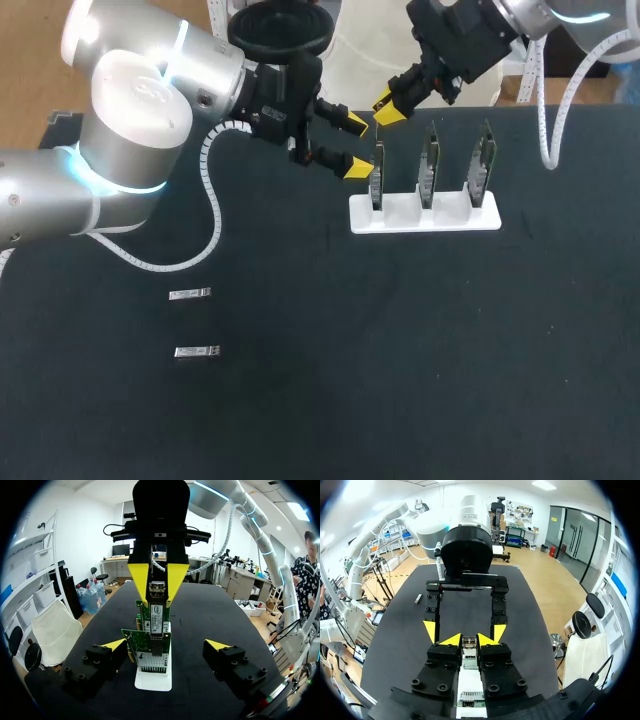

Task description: Pick up the optical module with the left hand, and insert it into the network port with the right hand.

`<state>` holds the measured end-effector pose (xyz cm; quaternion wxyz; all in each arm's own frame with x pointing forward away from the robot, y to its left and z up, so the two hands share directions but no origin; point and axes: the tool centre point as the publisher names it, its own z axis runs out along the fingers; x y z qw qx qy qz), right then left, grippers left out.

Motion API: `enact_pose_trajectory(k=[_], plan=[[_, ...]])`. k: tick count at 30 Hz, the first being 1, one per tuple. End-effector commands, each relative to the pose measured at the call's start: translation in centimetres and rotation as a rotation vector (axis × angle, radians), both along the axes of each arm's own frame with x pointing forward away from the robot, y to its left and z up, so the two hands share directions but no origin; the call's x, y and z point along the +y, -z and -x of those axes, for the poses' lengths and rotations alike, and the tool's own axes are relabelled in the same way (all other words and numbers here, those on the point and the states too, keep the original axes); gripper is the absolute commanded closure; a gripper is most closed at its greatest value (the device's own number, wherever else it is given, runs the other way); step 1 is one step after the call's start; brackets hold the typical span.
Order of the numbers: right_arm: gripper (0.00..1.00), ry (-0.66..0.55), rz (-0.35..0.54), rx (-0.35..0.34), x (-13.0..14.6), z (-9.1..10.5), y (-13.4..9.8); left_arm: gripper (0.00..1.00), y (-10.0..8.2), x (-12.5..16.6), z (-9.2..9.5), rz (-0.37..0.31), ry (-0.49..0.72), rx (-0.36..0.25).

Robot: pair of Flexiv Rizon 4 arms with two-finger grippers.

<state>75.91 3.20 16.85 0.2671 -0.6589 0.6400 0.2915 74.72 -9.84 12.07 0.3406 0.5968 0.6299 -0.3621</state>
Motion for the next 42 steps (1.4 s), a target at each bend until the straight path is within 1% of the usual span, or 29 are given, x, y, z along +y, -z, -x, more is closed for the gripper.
enact_pose_trajectory(k=[1,18,23,31,42], plan=[[1.0,0.007,0.001,-0.008,-0.04,0.38,0.04,0.0,-0.04,-0.13,-0.15,-0.005,0.001,0.003],[1.0,0.029,0.017,-0.007,0.03,0.5,0.56,0.0,-0.04,-0.13,-0.15,-0.005,0.001,0.003],[1.0,0.031,0.009,-0.012,-0.07,0.48,0.26,0.0,-0.04,-0.13,-0.15,-0.005,0.001,0.003],[1.0,0.026,0.006,-0.027,-0.03,0.16,-0.26,0.0,-0.04,-0.13,-0.15,-0.005,0.001,0.003],[1.0,0.027,0.011,-0.015,0.1,-0.28,0.29,0.0,-0.04,-0.13,-0.15,-0.005,0.001,0.003]])
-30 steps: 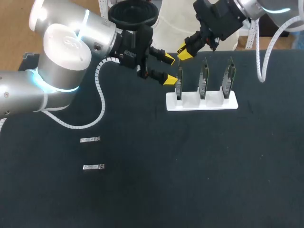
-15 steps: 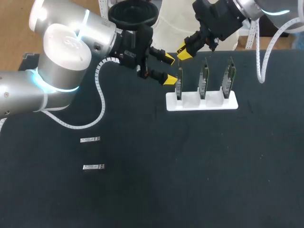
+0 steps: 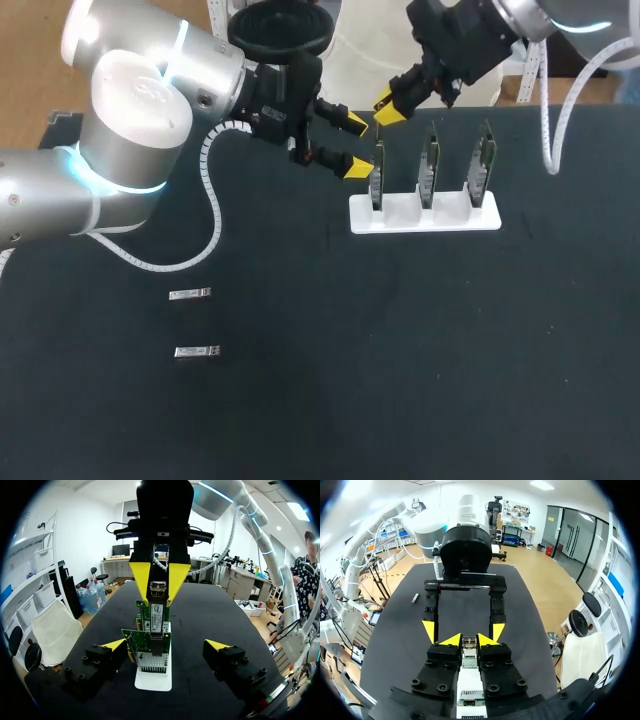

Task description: Pick up the optical module with the left hand, and insert it into the network port with the right hand.

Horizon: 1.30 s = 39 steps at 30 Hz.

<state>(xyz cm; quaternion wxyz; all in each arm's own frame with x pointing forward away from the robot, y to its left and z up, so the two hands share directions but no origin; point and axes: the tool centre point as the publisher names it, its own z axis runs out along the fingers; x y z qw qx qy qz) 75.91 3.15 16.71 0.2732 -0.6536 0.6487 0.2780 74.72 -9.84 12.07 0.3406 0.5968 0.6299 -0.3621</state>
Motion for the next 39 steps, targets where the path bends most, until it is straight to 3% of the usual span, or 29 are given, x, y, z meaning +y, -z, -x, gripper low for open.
enact_pose_trajectory(k=[1,39], plan=[[1.0,-0.002,-0.001,0.004,0.16,-0.28,0.17,0.0,-0.05,-0.13,-0.15,-0.005,0.001,0.003],[1.0,-0.038,0.028,0.003,0.29,-0.23,0.28,0.0,-0.05,-0.13,-0.15,-0.005,0.001,0.003]])
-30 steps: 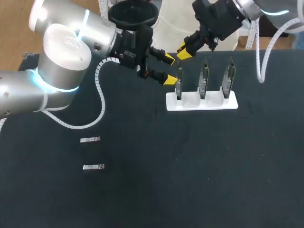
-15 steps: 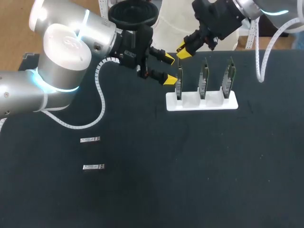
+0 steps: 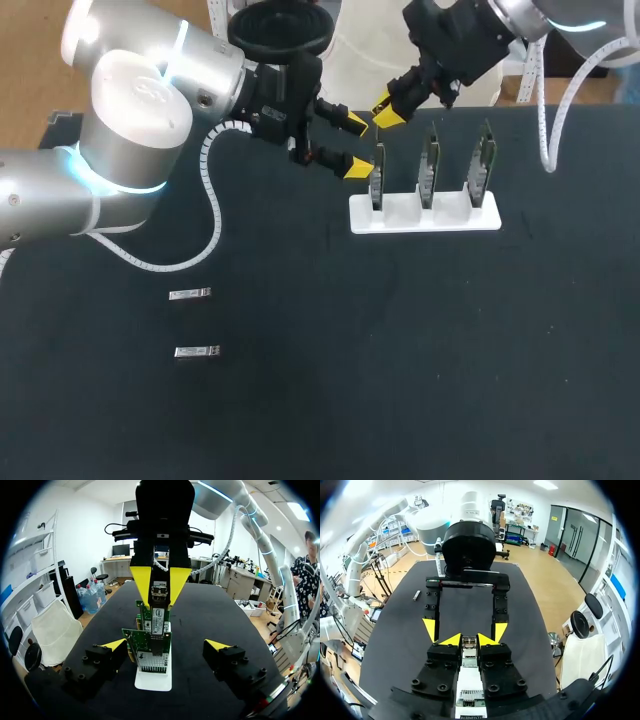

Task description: Pick up the optical module with the left hand, and insert it into the network port with the right hand.

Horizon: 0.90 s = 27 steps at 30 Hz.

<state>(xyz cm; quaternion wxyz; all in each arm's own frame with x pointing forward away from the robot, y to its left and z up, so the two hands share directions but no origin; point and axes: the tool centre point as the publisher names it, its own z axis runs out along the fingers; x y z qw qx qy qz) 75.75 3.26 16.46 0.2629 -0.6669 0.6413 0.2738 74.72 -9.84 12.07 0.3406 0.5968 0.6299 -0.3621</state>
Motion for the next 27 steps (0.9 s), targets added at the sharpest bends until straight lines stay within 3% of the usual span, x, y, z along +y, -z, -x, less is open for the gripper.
enact_pose_trajectory(k=[1,11,12,13,27], plan=[[1.0,-0.009,0.008,0.007,0.2,-0.4,0.1,0.0,0.0,-0.1,-0.1,-0.005,0.001,0.003],[1.0,-0.001,0.016,0.025,0.1,-0.5,0.6,0.0,0.0,-0.1,-0.1,-0.005,0.001,0.003],[0.79,0.0,0.016,0.026,0.1,-0.5,0.6,0.0,0.0,-0.1,-0.1,-0.005,0.001,0.003],[0.0,0.003,0.016,0.028,0.1,-0.5,0.6,0.0,0.0,-0.1,-0.1,-0.005,0.001,0.003],[0.0,0.033,-0.105,0.079,-1.0,-0.5,-1.1,0.0,0.0,-0.1,-0.1,-0.005,0.001,0.003]])
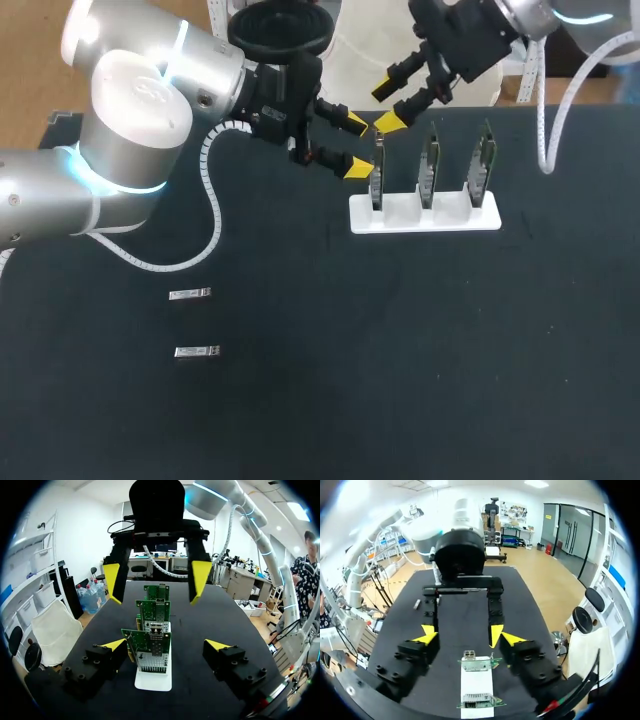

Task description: Pick up the optical module with the left hand, and insert it into the network port with the right hand.

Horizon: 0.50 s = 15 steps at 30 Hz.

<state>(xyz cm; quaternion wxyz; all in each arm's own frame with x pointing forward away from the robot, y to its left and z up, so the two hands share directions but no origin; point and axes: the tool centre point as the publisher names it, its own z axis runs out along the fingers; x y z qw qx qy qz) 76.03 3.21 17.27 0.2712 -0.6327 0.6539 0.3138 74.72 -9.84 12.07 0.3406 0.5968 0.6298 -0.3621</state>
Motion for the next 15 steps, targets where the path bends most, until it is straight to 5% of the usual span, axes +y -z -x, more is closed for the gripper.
enact_pose_trajectory(k=[1,2,3,5,15], plan=[[0.0,-0.011,-0.041,0.015,-1.01,-0.29,-0.38,0.0,-0.04,-0.13,-0.15,-0.005,0.001,0.003],[0.0,-0.012,-0.046,0.017,-1.07,-0.31,-0.44,0.0,-0.04,-0.13,-0.15,-0.005,0.001,0.003],[0.44,-0.012,-0.049,0.018,-1.11,-0.33,-0.48,0.0,-0.04,-0.13,-0.15,-0.005,0.001,0.003],[1.0,-0.011,-0.051,0.018,-1.12,-0.33,-0.49,0.0,-0.04,-0.13,-0.15,-0.005,0.001,0.003],[1.0,-0.002,-0.051,0.017,-0.65,-0.31,0.11,0.0,-0.04,-0.13,-0.15,-0.005,0.001,0.003]])
